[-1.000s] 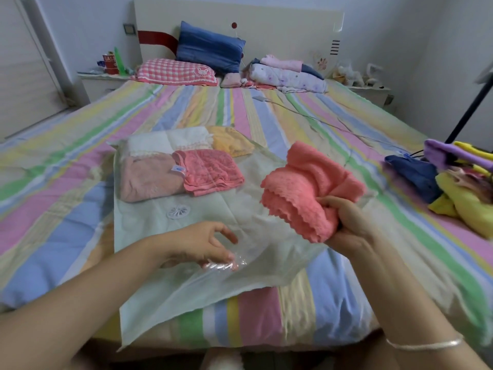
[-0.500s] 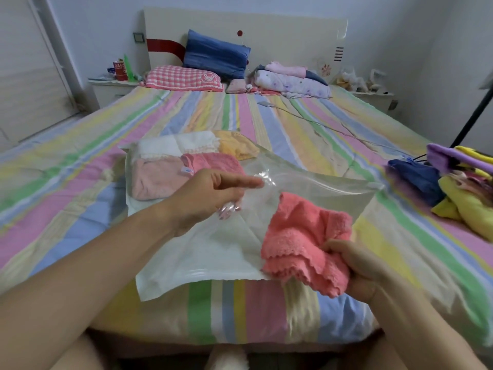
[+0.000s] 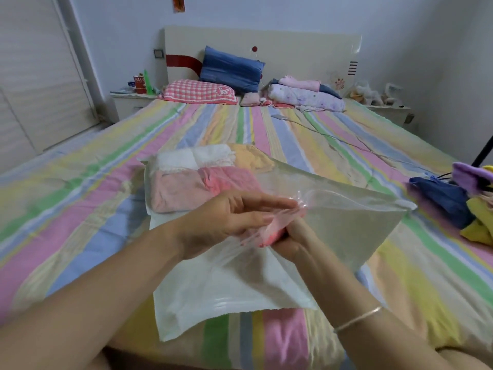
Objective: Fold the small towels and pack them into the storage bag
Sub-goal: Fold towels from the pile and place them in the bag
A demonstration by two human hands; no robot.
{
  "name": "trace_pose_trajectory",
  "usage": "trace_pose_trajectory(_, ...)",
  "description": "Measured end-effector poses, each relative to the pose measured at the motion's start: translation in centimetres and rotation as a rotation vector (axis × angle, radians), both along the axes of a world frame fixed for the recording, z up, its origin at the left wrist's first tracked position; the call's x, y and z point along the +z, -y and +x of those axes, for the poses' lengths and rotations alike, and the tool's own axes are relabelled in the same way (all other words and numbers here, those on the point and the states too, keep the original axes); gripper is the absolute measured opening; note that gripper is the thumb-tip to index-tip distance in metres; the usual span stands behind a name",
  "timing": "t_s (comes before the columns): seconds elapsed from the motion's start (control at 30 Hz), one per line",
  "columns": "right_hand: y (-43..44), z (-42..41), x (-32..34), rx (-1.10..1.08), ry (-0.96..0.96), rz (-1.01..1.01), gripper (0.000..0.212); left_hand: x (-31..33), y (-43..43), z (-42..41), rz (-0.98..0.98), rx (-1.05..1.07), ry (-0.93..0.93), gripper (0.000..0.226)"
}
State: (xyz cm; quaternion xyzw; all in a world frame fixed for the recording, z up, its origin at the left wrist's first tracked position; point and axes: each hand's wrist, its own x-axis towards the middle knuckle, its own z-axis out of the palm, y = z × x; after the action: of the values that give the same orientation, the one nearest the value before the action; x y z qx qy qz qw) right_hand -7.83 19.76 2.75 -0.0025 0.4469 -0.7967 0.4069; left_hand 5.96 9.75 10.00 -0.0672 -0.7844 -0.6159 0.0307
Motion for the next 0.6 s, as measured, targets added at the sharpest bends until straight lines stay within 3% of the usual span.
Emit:
trace_pose_trajectory(0.1,3.4,-0.3,-0.3,0.092,0.032,-0.124,0.02,0.3,1.3,0.1,0.079,-0.067,0.08,0.038)
trace_pose_trajectory(0.17,5.2,0.0,0.2,0.15,-0.05,-0.108,0.018,-0.4,2.9,-0.6,0.055,0.144,0.029,0.031)
trace_pose_trajectory(0.23,7.1,-0.3,0.3,0.19,-0.114,-0.141,0.03,-2.1,6.3,-1.9,-0.12,0.489,-0.091,0.025)
trace_pose_trajectory(0.3,8.6,-0.8,0.2,0.201,-0.13,-0.11,0.039,-3.7,10.1,-2.8,-0.427,0.693,-0.151,0.03)
trace_pose_trajectory(0.4,10.5,-1.8,-1.0,0.259,-0.161,-0.055,0.037,-5.6,13.8,-4.1,-0.596,0.742,-0.14,0.074)
trace_pose_trajectory(0.6,13.7,-3.6,-2.5,0.361,-0.293,-0.033,0.036,-8.1,15.5,-6.0,-0.531,0.777,-0.174,0.053)
